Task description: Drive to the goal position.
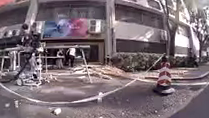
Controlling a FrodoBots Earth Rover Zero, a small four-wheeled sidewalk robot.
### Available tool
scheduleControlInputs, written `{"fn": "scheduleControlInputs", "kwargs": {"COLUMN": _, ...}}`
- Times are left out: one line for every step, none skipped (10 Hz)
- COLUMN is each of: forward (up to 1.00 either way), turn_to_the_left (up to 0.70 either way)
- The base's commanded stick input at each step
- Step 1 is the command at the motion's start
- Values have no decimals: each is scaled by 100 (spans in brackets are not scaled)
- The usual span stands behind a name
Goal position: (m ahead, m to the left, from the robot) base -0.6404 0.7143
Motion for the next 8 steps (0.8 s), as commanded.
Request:
{"fn": "scheduleControlInputs", "kwargs": {"forward": 0, "turn_to_the_left": 45}}
{"fn": "scheduleControlInputs", "kwargs": {"forward": 0, "turn_to_the_left": 45}}
{"fn": "scheduleControlInputs", "kwargs": {"forward": 0, "turn_to_the_left": 45}}
{"fn": "scheduleControlInputs", "kwargs": {"forward": 0, "turn_to_the_left": 45}}
{"fn": "scheduleControlInputs", "kwargs": {"forward": 0, "turn_to_the_left": 45}}
{"fn": "scheduleControlInputs", "kwargs": {"forward": 0, "turn_to_the_left": 45}}
{"fn": "scheduleControlInputs", "kwargs": {"forward": 0, "turn_to_the_left": 45}}
{"fn": "scheduleControlInputs", "kwargs": {"forward": 0, "turn_to_the_left": 45}}
